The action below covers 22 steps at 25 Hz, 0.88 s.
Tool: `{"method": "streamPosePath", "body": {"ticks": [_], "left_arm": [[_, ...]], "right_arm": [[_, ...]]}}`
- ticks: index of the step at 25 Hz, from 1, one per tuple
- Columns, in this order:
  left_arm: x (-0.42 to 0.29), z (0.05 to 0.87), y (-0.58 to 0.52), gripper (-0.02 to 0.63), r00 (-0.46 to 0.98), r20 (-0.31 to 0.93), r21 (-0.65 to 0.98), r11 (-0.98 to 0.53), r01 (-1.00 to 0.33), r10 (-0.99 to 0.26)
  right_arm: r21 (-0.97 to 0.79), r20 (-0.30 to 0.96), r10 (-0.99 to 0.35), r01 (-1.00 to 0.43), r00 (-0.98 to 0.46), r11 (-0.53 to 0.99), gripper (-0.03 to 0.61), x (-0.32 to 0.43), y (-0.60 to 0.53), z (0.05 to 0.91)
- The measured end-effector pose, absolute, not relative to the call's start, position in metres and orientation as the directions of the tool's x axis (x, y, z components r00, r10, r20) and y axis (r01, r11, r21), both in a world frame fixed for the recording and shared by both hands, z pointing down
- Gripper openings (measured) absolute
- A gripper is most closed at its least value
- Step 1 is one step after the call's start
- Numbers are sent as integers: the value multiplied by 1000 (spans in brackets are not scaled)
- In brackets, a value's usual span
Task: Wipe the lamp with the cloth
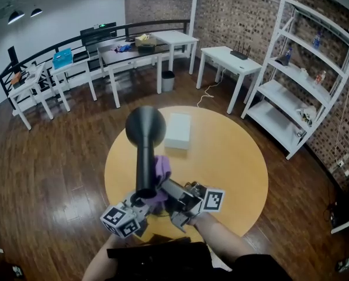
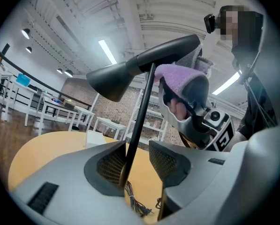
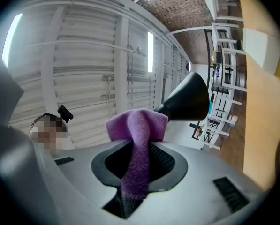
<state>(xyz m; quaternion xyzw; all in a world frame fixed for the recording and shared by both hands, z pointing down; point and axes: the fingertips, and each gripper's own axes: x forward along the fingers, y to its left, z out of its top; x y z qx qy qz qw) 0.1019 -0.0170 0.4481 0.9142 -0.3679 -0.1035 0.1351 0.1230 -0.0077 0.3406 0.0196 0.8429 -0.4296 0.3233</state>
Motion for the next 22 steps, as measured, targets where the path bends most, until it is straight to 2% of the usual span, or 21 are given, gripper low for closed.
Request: {"method": "streamPosePath", "body": {"ticks": [4,8,13,17,20,22], "left_arm": [[100,448,-20,140,702,-98,321,-690,-649,-706],[99,447,-19,139,701,-91,328,-686,-649,-707],[96,451,-19,140,701,-85,322,-685,-653,-708],[98,452,-19,137,702,-79,322,-684,-655,-708],[98,452,-20,137,700,-85,321,-685,-655,-709],[98,452,-20,137,699,-85,327,-683,-653,-710]], "right_arm": [[-714,-538,-267,264,-799,648,87,127,-30,336],[-735,-537,-378,199,-754,648,87,128,-58,346],[-870,-406,-527,138,-747,474,87,117,-94,391],[-914,-310,-459,128,-832,386,87,106,-100,410],[-896,-244,-383,55,-891,442,89,103,-97,407],[-847,-224,-317,23,-921,531,89,98,-93,398]]}}
